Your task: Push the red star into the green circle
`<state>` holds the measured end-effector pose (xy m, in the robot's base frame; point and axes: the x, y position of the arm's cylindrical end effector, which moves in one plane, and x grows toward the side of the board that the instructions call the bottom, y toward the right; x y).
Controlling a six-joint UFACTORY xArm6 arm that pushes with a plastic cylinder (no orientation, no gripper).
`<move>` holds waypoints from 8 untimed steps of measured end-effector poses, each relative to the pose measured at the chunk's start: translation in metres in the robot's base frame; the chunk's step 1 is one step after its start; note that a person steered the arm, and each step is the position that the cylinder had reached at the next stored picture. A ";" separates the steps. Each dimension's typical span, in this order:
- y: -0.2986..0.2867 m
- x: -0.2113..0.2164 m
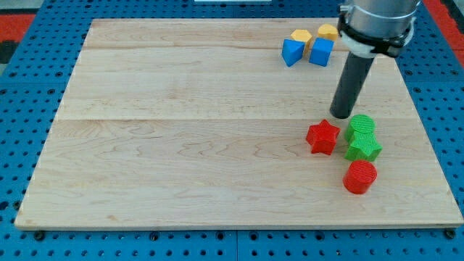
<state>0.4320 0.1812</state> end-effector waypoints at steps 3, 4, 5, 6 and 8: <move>-0.024 0.054; -0.009 0.017; -0.064 0.007; -0.082 0.045; -0.083 0.064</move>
